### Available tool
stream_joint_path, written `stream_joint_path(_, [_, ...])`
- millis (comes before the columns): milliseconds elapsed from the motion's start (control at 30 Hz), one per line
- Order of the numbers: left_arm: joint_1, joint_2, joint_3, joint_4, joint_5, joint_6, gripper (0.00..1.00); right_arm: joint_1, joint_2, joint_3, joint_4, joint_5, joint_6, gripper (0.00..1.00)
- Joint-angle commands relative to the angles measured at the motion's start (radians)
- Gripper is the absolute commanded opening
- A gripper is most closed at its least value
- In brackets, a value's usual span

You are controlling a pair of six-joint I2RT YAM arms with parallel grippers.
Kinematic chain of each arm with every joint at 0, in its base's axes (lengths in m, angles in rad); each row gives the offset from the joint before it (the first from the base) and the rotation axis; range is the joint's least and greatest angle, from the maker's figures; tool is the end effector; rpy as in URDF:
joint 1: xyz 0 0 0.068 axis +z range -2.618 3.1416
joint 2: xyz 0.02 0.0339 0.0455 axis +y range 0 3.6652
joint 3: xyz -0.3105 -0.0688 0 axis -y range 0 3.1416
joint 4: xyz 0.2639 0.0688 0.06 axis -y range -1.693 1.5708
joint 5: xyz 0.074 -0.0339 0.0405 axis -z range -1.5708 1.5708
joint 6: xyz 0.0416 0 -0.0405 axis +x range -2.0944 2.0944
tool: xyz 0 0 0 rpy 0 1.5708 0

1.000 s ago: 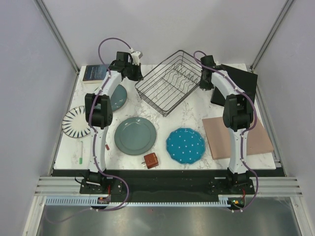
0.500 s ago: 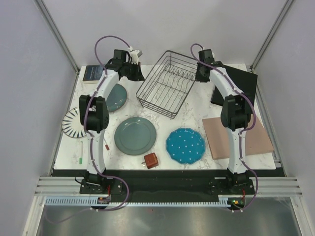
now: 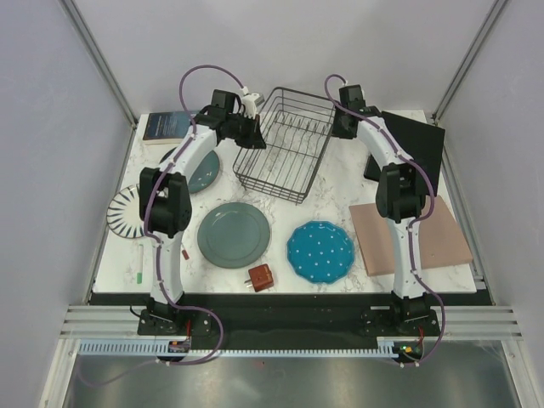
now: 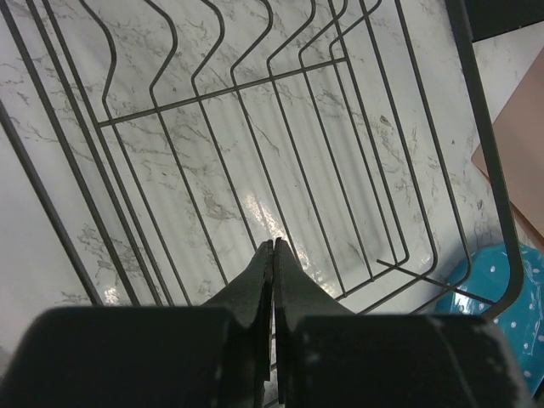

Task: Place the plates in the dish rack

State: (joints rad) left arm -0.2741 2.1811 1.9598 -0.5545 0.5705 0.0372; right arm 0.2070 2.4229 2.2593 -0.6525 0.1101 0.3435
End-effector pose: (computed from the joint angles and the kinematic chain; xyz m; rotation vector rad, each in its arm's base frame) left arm 0.5199 -0.1695 0.2922 0.6377 2.2331 -0.7855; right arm 0.5909 0.1194 0.2501 0.2145 2.3748 0.1304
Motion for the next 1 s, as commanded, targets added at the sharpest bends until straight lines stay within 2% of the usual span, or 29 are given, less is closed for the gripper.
stream_joint_path(0, [0.001, -0.017, 0.048, -0.001, 0.028, -0.028, 0.02, 0.008, 0.048, 0.091, 0.053, 0.009, -0.015, 0.34])
stream_joint_path(133, [0.003, -0.113, 0.096, 0.002, 0.011, -0.048, 0.04, -0.009, 0.061, 0.129, 0.07, 0.031, -0.014, 0.36])
stream_joint_path(200, [0.01, -0.164, 0.09, 0.004, -0.068, -0.039, 0.25, -0.017, 0.033, 0.118, 0.065, 0.033, -0.009, 0.38])
stream_joint_path(233, [0.018, -0.185, 0.064, 0.002, -0.093, -0.039, 0.48, -0.026, 0.016, 0.103, 0.059, 0.043, -0.009, 0.39])
stream_joint_path(267, [0.027, -0.239, 0.044, 0.002, -0.113, -0.039, 0.61, -0.032, -0.007, 0.083, 0.042, 0.048, 0.002, 0.46])
stream_joint_path(367, [0.07, -0.325, -0.067, 0.001, -0.213, -0.013, 0.87, -0.067, -0.128, -0.039, 0.002, -0.005, 0.04, 0.63])
stream_joint_path(467, [0.099, -0.371, -0.182, -0.005, -0.306, 0.004, 0.93, -0.089, -0.241, -0.145, -0.03, -0.122, 0.064, 0.65])
stream_joint_path(567, [0.115, -0.373, -0.249, -0.021, -0.363, -0.028, 0.93, -0.083, -0.324, -0.242, -0.035, -0.214, 0.129, 0.64])
stream_joint_path(700, [0.118, -0.359, -0.321, -0.01, -0.388, -0.111, 0.9, -0.031, -0.377, -0.311, -0.022, -0.256, 0.187, 0.63])
stream_joint_path(833, [0.118, -0.328, -0.355, -0.007, -0.405, -0.152, 0.89, 0.028, -0.367, -0.29, -0.03, -0.251, 0.216, 0.6])
stream_joint_path(967, [0.118, -0.316, -0.366, -0.008, -0.383, -0.172, 0.89, 0.069, -0.351, -0.29, -0.068, -0.167, 0.25, 0.57])
